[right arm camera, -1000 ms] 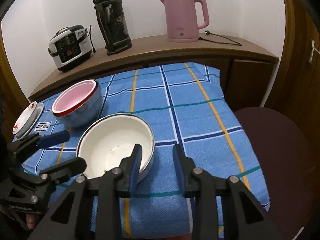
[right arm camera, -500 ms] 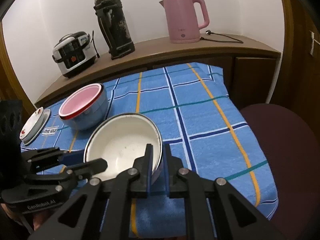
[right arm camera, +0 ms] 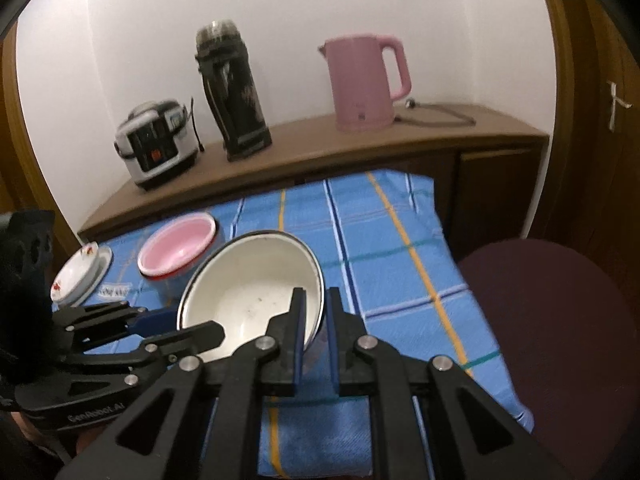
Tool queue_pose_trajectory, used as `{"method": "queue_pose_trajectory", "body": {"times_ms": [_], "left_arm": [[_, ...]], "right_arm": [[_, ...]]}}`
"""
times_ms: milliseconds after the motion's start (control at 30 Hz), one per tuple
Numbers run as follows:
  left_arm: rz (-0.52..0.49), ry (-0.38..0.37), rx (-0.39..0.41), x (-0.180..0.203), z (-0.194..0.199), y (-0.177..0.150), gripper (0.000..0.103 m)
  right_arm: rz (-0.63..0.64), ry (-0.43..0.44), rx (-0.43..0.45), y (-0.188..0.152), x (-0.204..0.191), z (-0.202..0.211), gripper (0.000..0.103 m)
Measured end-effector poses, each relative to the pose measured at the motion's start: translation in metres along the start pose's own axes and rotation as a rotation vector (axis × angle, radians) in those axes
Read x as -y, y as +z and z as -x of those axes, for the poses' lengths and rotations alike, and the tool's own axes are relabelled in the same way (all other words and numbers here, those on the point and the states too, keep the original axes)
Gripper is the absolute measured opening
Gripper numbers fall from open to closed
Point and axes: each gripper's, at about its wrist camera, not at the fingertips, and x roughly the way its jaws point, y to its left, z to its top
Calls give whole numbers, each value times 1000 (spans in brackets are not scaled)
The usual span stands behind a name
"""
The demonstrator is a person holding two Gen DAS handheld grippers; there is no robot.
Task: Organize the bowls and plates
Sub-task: 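Lift the white enamel bowl off the table with both grippers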
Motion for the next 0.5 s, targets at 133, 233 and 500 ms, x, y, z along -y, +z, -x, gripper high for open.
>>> {"method": "queue_pose_trajectory", "body": {"times_ms": [133,233,500], "left_arm": [[-7,-5,37,3,5,14,33],[0,-4,57,-2,9,23,33],[12,12,122,-23,26,43,33]], "right_arm": [[0,-2,37,14,-1,6,10],[8,5,53,22,-5,7,10],[13,59,81,45,-22,2,10]]}}
